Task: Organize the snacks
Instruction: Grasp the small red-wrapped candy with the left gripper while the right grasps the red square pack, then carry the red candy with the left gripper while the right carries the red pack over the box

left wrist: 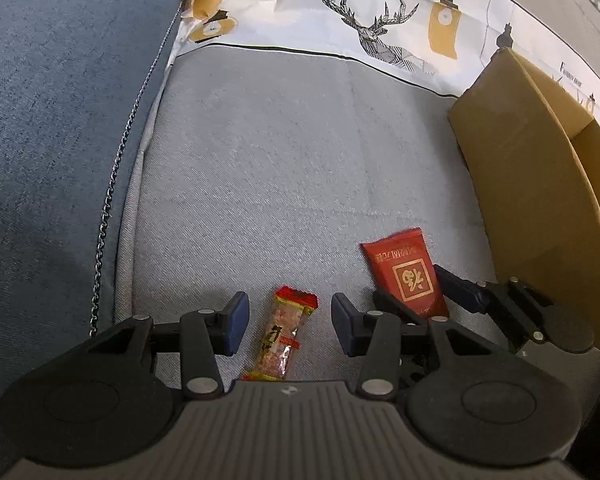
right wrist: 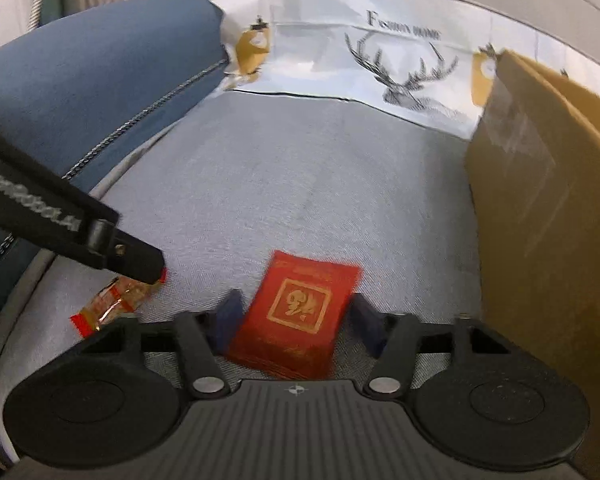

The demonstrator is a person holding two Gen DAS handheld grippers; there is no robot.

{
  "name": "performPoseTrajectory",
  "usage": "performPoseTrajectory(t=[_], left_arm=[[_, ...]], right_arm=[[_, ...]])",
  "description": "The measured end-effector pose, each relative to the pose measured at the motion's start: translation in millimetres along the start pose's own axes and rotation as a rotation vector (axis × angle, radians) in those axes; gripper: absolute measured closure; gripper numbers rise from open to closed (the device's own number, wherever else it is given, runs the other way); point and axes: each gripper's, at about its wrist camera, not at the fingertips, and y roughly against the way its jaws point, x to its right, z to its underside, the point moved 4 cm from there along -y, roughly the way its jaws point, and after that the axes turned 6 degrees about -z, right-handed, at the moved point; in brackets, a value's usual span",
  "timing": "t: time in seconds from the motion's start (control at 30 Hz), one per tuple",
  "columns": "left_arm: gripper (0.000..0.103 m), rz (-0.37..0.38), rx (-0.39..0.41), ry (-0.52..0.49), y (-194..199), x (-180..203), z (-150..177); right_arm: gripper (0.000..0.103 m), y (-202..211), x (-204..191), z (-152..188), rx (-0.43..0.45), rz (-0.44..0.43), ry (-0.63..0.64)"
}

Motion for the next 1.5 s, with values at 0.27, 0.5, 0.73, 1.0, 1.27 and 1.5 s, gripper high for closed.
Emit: performPoseTrajectory(t=[0.27, 0.5, 0.73, 1.0, 1.27, 1.5], left_arm=[[0.053, 0.010, -0.017, -0.043, -2, 10, 5], [0.051, -0.017, -0.036, -0.123, -5, 24, 11], [0.064, -0.079, -0.065, -0.179, -16, 33, 13], [0.084, -0.068, -0.038, -0.158, -11, 31, 9], [0.078, -0.068, -0.061, -0.182, -15, 36, 12], [0.078, -0.070, -0.057, -0.194, -16, 36, 12]], right_arm=[[0.059, 18, 3, 2, -0.020, -0.038, 0.003], [0.058, 48, 5, 17, -0.126, -0.148, 0.019], [0.058, 46, 11, 23, -0.110, -0.109, -0.020], [0.050, 35, 14, 29, -0.136, -0.084, -0.041], [0.051, 35, 13, 31, -0.139, -0.070, -0.039], [0.055, 37, 9, 32, -0.136, -0.059, -0.012]])
